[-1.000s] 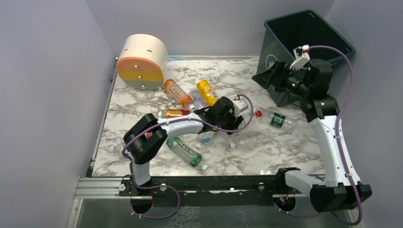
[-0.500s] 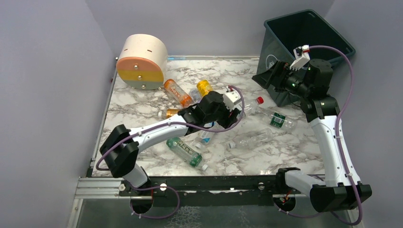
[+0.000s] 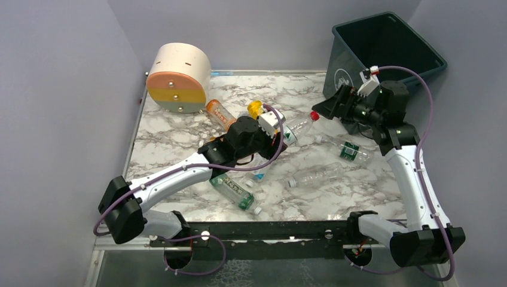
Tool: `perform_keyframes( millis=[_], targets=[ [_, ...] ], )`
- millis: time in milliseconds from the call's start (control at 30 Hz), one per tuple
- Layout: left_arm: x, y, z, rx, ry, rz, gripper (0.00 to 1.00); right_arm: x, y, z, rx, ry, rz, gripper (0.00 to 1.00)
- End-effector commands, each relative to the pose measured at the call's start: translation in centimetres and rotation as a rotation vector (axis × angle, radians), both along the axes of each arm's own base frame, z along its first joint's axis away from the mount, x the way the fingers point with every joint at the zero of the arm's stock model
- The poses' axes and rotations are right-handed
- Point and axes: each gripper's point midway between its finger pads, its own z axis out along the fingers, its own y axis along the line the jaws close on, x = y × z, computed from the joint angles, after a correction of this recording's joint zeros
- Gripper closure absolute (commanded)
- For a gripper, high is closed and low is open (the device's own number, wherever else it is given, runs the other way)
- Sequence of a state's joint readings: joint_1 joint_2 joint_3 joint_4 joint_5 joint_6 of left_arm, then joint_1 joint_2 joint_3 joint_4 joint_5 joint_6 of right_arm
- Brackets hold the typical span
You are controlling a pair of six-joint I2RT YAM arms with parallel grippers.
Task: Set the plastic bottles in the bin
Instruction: Pick up the plastic bottle at the center of the board.
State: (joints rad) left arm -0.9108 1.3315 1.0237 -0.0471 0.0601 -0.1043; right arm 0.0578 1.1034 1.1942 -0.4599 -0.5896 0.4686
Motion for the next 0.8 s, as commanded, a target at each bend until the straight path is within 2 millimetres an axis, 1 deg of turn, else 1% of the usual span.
perform_keyframes(
  millis=[0, 133, 333, 767],
  targets=[
    [-0.1, 1.2, 2.1, -0.062, -0.027, 0.041, 0.44, -0.1, 1.0, -0.3, 0.050, 0.010, 0.057, 0.01],
    [-0.3, 1.7, 2.7, -0.085, -0.031, 0.043, 0.44, 0.0, 1.7, -1.0, 0.084, 0.038, 0.087, 0.01],
    [-0.7, 1.8, 3.5, -0.116, -0.036, 0.030, 0.44, -0.1, 3.0, -2.0, 0.139, 0.078, 0.134, 0.01],
    [-0.6, 1.6, 3.5, -0.130, -0.031, 0.023, 0.44, -0.6, 6.1, -4.2, 0.176, 0.150, 0.227, 0.00]
  ],
)
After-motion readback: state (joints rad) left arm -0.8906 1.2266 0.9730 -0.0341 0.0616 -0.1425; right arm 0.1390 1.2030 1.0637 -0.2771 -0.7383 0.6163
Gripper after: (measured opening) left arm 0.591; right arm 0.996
